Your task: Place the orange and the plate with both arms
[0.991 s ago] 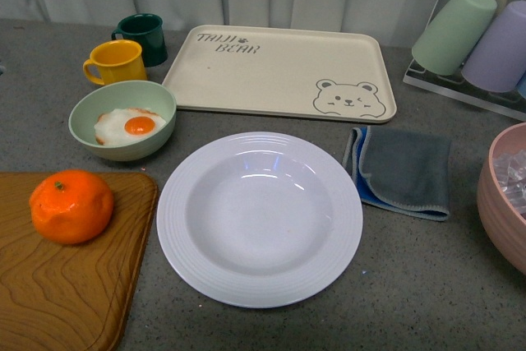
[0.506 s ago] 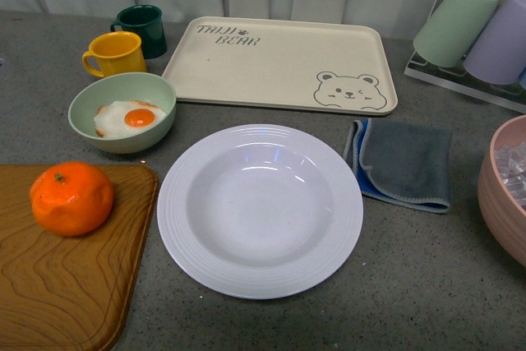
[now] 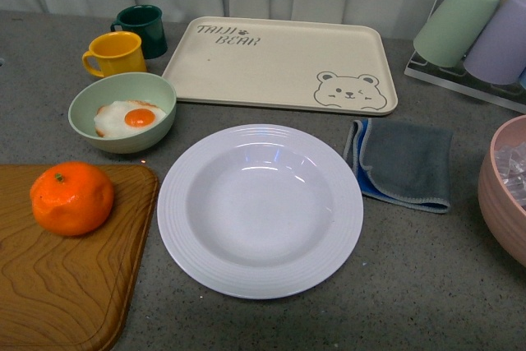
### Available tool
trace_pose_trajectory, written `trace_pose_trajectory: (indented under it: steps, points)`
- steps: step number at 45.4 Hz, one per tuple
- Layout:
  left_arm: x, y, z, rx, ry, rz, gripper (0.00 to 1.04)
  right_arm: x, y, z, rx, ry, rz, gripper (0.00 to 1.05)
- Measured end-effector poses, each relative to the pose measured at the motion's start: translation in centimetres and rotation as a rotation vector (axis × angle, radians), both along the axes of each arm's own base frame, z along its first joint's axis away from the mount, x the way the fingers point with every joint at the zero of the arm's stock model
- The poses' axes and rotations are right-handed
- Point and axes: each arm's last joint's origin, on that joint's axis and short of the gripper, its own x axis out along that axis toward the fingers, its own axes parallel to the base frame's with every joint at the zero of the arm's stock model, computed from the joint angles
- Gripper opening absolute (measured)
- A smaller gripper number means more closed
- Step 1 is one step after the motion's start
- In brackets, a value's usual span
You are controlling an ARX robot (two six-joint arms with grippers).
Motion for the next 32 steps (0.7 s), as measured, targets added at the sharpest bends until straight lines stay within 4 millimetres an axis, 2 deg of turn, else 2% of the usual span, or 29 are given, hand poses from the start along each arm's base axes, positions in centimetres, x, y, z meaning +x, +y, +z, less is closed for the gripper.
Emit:
trace_pose_trajectory:
  steps: [32]
  points:
    - [0.0,0.0,0.0,0.0,0.0,0.0,0.98,0.0,0.0,0.0,0.0,0.0,0.0,0.95]
